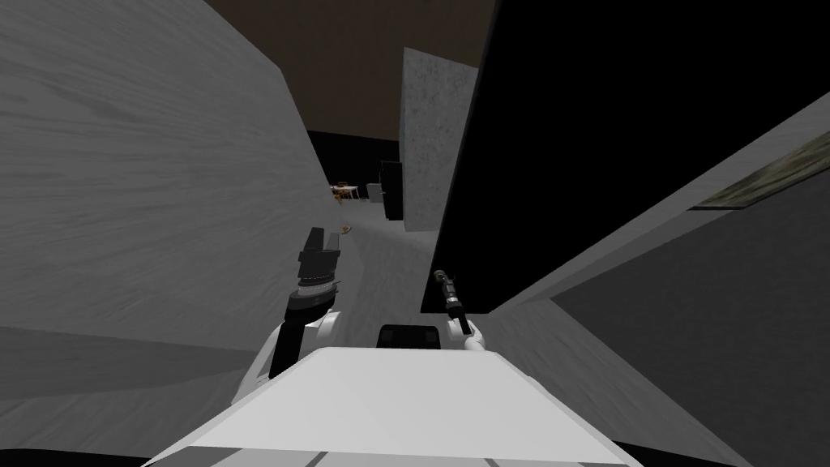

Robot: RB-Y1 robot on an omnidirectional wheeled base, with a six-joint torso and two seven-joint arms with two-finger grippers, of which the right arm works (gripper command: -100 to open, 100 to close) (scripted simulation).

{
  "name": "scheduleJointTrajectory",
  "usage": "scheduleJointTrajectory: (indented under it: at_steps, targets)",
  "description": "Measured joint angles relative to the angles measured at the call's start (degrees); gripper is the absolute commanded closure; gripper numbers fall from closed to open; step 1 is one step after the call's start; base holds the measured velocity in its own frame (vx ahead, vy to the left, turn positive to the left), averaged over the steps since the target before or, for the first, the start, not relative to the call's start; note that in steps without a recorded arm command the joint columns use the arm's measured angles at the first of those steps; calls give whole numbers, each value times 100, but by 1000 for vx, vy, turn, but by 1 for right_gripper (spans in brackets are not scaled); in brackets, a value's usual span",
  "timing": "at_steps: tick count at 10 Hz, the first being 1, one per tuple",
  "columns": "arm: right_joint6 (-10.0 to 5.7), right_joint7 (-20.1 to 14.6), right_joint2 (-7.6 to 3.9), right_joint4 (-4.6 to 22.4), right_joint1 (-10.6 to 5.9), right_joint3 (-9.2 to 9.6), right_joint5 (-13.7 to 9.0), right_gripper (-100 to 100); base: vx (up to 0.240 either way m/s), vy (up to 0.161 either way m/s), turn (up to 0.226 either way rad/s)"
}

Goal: Push the door open

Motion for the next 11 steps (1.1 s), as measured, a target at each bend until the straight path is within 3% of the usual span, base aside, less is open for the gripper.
scheduleJointTrajectory:
  at_steps: [2, 3, 5, 7, 9, 11]
  targets:
    - [28, 62, 20, -3, 1, -144, -50, 100, 195, 100, -72]
    - [-28, 81, 26, 150, -92, -229, -83, 100, 140, 46, -9]
    - [69, 114, 16, 27, -63, -339, -125, 100, 184, 82, -63]
    - [-49, 156, 20, 301, -179, -507, -186, 100, 156, 99, -60]
    - [-9, 188, 15, 170, -95, -614, -222, 100, 174, 78, -70]
    - [-56, 242, 19, 320, -172, -747, -272, 100, 84, 43, -14]
